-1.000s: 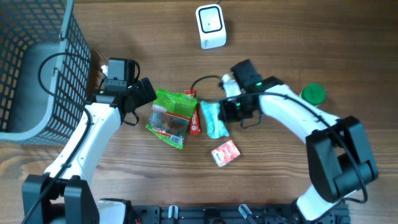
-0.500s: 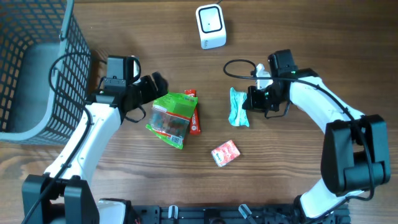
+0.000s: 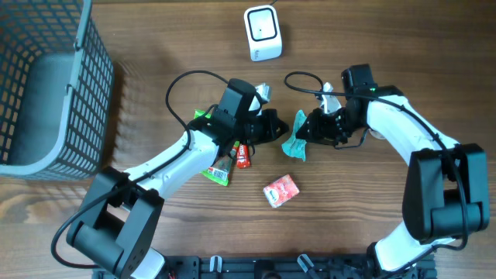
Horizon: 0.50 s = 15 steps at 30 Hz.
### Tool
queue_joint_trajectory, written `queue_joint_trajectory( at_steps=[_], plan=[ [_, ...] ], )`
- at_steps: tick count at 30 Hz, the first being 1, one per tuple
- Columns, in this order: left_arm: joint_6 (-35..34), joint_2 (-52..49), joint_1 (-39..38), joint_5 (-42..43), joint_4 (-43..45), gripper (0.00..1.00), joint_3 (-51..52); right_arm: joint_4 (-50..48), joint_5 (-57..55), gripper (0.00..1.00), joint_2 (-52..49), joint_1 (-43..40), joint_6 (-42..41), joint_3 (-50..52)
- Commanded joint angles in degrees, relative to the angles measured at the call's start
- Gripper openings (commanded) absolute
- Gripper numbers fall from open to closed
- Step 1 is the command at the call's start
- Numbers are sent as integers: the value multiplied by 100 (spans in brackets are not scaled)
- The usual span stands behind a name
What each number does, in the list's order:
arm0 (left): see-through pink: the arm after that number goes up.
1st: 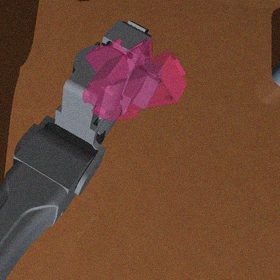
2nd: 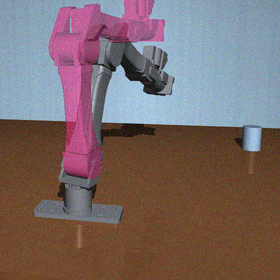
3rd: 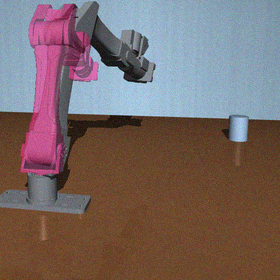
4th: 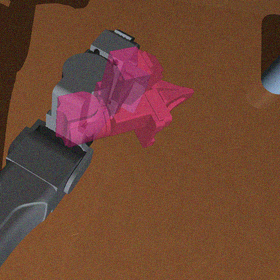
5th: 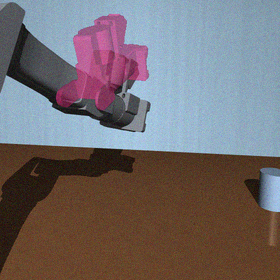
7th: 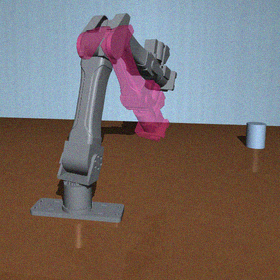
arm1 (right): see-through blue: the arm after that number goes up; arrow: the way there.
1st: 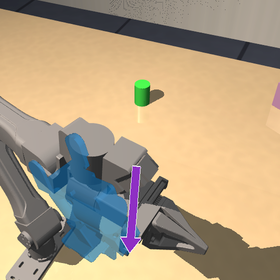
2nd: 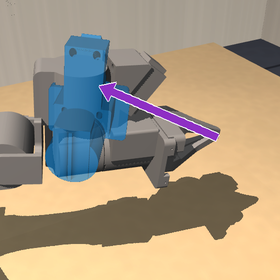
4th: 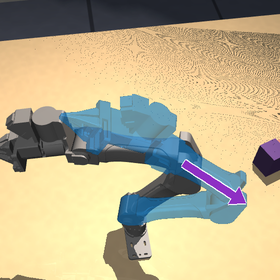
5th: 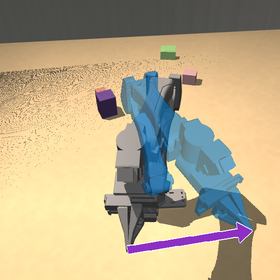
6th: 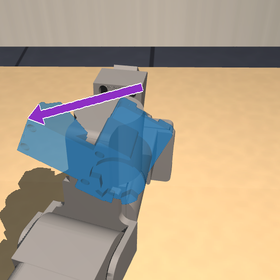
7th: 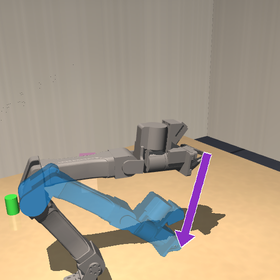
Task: Scan the item barcode
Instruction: 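Grasp the mint-green tissue pack with both grippers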
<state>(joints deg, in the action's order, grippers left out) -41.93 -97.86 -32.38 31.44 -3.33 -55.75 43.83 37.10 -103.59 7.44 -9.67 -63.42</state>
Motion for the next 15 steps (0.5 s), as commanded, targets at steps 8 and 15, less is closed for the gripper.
queue_joint_trajectory(
  at_steps=[8,15],
  plan=[
    [-98,-332,-15,68,415,4,-13,-46,90,4,439,-153,33,-511],
    [-55,-763,-448,-4,638,4,-13,-1080,-151,4,422,-153,-411,446]
  ],
)
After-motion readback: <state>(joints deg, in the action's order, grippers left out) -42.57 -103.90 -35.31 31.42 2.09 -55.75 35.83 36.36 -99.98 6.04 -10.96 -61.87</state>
